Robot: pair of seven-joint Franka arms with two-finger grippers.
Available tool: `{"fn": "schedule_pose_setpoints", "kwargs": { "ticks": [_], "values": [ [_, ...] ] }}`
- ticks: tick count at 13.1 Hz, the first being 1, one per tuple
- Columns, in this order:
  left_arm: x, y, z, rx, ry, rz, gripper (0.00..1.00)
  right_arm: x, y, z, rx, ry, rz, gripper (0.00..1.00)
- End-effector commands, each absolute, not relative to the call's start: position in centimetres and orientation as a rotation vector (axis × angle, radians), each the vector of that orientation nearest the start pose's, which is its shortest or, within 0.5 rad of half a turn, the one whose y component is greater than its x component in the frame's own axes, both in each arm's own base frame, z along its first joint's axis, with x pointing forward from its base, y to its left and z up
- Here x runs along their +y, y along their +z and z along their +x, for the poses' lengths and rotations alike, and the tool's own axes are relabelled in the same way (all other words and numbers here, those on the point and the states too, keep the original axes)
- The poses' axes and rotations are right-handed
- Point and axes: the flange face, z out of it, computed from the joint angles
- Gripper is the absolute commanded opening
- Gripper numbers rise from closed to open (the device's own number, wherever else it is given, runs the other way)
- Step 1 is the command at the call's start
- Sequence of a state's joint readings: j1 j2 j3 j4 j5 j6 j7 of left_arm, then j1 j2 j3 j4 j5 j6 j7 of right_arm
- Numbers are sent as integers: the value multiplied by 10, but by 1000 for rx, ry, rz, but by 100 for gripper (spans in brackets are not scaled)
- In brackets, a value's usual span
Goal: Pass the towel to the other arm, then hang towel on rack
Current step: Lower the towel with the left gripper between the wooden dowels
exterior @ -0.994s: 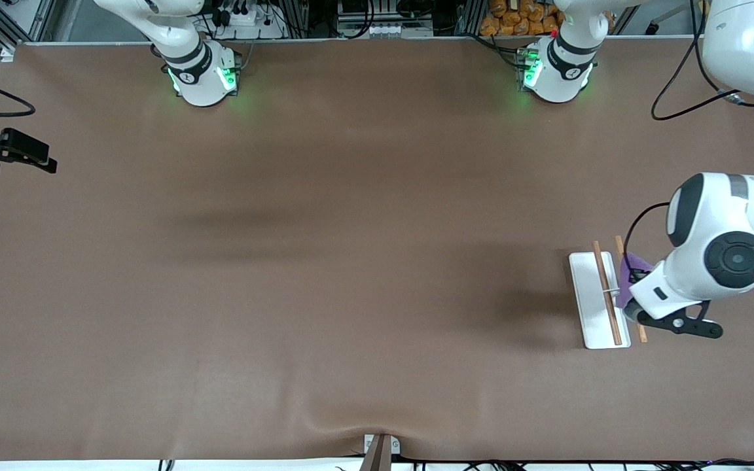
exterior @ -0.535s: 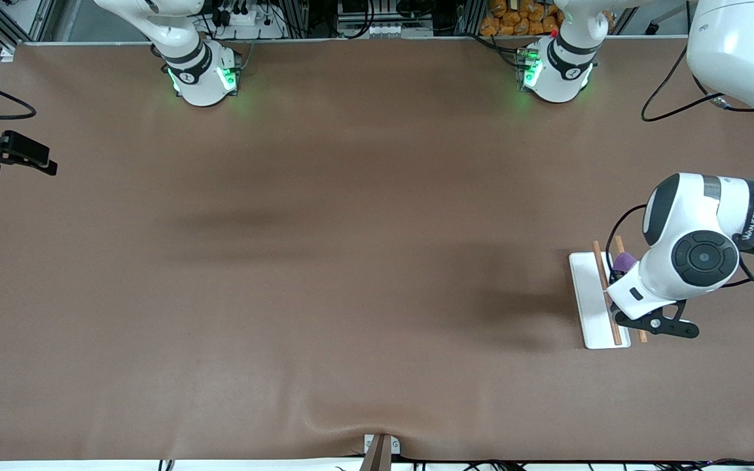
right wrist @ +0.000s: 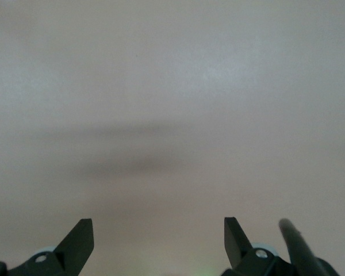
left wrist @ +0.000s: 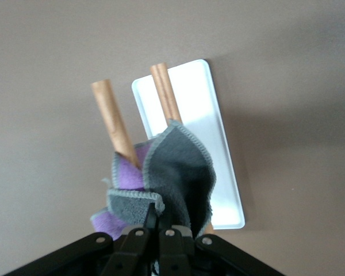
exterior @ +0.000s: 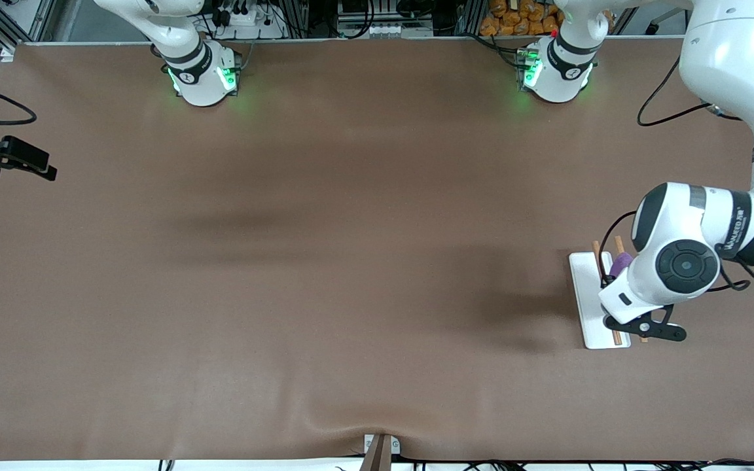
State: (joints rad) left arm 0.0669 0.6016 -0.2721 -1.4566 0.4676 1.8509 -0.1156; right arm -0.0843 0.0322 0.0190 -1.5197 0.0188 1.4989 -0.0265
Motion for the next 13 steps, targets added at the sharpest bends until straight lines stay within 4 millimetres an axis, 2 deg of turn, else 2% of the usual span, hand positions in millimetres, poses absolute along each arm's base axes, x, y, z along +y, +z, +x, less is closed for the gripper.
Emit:
{"fn": "schedule_pose_setpoints", "kwargs": {
  "ticks": [1, 2, 3, 6, 8, 10, 12, 13],
  "values": [
    [-81, 326, 693, 320, 159, -2786, 13, -40, 628, 554, 98, 9, -3129, 100],
    [-83, 324, 693, 323, 161, -2787, 20, -41, 629, 554, 103, 6, -3129, 100],
    [-84, 322, 693, 323, 163, -2789, 22, -41, 629, 555, 101, 2, -3129, 100],
    [-91, 321, 693, 295, 149, -2793, 22, -42, 628, 554, 101, 9, -3133, 100],
    [-102, 318, 692, 271, 142, -2793, 22, -53, 629, 553, 135, 5, -3137, 100],
    [-106, 316, 692, 254, 137, -2796, 22, -56, 628, 554, 142, 7, -3136, 100],
    [-105, 317, 692, 252, 135, -2797, 45, -55, 629, 553, 176, 5, -3136, 100],
    [-108, 320, 692, 251, 128, -2801, 63, -53, 629, 553, 188, 7, -3136, 100]
  ]
}}
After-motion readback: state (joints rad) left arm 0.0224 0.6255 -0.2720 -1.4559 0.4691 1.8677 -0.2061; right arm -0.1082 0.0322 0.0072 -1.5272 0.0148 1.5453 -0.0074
